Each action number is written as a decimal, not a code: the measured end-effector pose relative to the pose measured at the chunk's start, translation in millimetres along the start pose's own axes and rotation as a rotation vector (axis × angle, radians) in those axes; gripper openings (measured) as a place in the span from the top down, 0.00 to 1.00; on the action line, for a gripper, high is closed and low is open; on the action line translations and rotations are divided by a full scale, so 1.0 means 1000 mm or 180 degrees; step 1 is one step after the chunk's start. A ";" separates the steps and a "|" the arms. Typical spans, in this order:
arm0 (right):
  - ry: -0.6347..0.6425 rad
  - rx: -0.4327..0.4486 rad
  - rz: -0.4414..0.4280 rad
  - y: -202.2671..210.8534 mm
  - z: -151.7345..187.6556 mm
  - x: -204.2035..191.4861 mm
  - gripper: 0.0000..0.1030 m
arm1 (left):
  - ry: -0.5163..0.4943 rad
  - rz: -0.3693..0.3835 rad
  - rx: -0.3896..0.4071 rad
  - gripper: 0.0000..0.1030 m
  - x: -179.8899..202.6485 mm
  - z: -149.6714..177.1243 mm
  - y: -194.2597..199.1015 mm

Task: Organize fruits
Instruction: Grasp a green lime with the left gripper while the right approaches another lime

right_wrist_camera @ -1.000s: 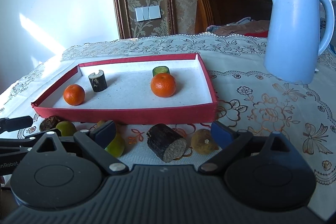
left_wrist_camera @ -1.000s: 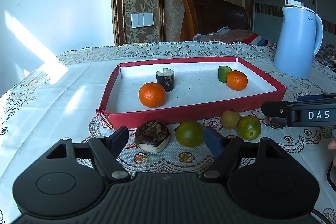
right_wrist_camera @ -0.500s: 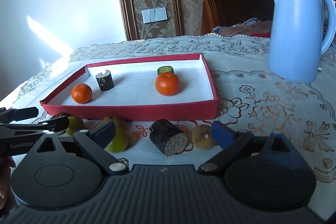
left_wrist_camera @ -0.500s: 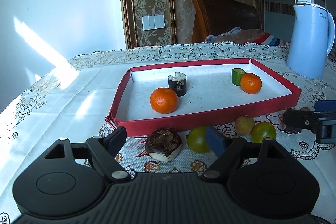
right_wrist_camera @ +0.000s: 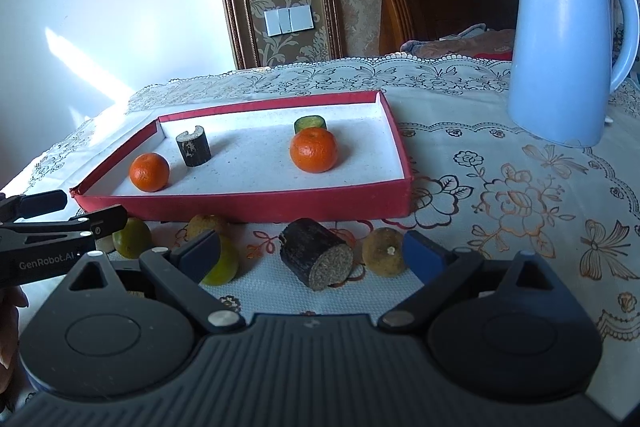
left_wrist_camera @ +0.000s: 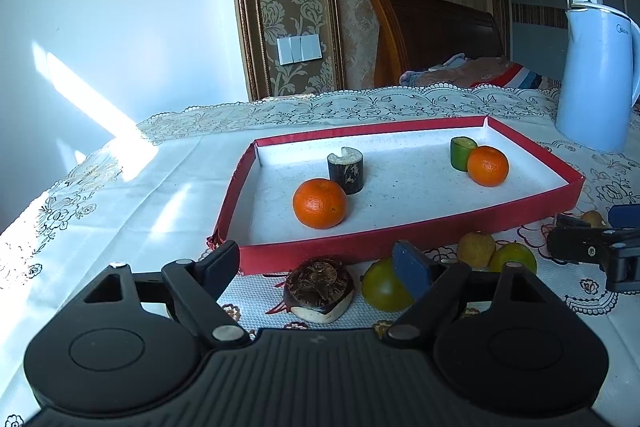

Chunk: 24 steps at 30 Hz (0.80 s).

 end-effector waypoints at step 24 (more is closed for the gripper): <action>0.0092 0.0023 -0.0014 0.001 0.000 -0.005 0.05 | -0.0251 0.0282 -0.0305 0.23 0.020 0.017 -0.013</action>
Point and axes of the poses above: each gripper's, at about its wrist camera, not at the fingertips, and y roughly against the way its jaws point, x to its right, z to its underside, the point moved 10 cm from there along -y, roughly the way its jaws point, and after that the axes turned 12 degrees about y, right-handed, at the moved point
